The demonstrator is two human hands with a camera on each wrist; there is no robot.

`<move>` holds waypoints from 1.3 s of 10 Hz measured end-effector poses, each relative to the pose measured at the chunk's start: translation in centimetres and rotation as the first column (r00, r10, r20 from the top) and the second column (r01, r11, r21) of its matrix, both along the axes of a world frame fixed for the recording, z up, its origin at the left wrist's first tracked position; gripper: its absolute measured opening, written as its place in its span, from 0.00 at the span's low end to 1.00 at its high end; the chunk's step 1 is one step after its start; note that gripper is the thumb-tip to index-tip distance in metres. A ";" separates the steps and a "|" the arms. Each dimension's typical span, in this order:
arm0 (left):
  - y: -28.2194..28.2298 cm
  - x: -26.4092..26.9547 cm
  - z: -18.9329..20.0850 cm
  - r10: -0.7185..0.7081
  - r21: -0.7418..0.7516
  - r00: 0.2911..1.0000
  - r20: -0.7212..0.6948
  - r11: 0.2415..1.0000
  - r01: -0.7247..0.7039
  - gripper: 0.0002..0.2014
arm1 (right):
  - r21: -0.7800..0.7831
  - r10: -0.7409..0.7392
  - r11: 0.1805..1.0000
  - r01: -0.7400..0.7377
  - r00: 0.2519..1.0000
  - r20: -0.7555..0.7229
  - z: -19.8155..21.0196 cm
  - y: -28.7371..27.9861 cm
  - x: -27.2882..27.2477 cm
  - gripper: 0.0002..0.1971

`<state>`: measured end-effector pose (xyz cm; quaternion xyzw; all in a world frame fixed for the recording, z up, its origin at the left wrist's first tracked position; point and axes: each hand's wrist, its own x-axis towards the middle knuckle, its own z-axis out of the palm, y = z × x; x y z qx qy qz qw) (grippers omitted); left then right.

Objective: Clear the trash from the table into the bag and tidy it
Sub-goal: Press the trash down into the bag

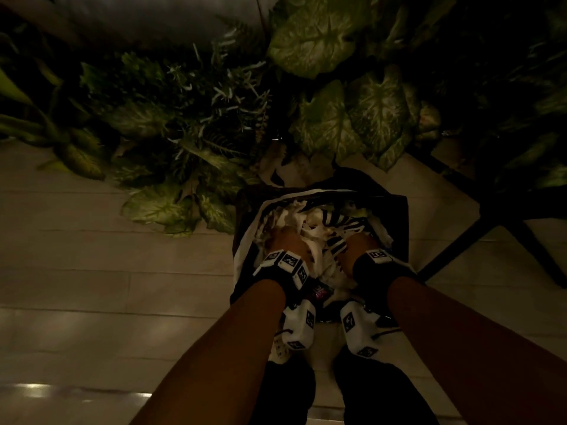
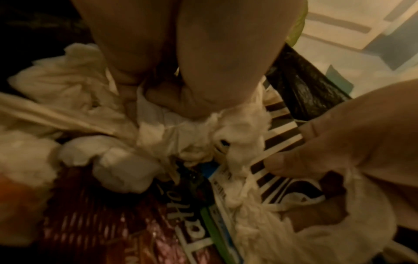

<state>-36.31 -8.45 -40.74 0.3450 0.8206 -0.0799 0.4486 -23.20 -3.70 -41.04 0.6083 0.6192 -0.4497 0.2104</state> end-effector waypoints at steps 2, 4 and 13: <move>-0.5 -1.0 1.2 0.021 -0.077 0.987 0.157 0.997 -0.009 0.32 | -0.035 -0.038 0.999 0.037 0.999 -0.014 3.8 0.0 -0.4 0.16; -1.3 -2.7 6.9 -0.047 0.079 0.977 0.209 0.996 0.031 0.47 | -0.019 -0.125 0.992 0.124 0.991 -0.053 9.9 -0.4 1.3 0.21; 0.4 10.5 38.4 0.027 0.567 0.995 0.099 0.820 -0.079 0.09 | 0.217 0.117 0.976 -0.017 0.880 -0.460 44.6 -1.9 27.5 0.07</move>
